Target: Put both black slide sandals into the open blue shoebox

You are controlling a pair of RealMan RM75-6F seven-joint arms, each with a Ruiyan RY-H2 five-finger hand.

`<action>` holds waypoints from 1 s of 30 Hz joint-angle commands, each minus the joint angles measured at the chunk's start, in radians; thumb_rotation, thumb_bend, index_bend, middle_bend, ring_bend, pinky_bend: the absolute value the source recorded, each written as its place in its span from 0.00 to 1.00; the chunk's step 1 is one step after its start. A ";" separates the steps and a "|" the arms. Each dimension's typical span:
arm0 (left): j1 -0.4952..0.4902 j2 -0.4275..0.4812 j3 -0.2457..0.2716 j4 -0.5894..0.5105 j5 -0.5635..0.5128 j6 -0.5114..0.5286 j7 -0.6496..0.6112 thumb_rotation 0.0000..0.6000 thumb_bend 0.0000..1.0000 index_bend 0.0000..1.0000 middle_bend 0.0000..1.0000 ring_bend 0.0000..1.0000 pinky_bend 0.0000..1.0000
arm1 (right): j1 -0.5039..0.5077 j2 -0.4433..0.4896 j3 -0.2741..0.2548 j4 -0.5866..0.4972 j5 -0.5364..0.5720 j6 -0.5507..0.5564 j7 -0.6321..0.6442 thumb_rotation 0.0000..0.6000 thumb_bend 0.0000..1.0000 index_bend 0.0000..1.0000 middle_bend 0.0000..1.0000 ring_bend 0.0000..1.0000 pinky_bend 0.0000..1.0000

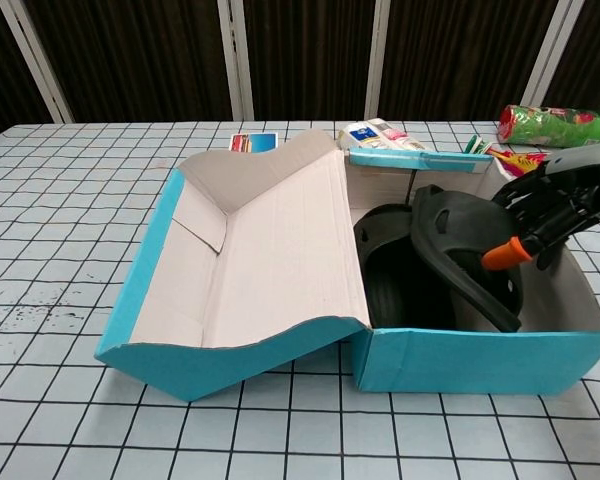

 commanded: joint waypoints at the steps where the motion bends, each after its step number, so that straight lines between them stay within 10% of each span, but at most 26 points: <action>1: 0.000 0.000 0.001 -0.001 0.001 0.000 0.001 1.00 0.37 0.08 0.00 0.00 0.10 | -0.016 -0.017 0.000 0.012 -0.029 0.011 -0.006 1.00 0.64 0.59 0.42 0.44 0.32; 30: 0.000 -0.001 0.000 -0.001 -0.002 0.000 0.012 1.00 0.37 0.08 0.00 0.00 0.10 | -0.116 -0.134 0.001 0.104 -0.183 0.075 -0.105 1.00 0.65 0.59 0.42 0.45 0.32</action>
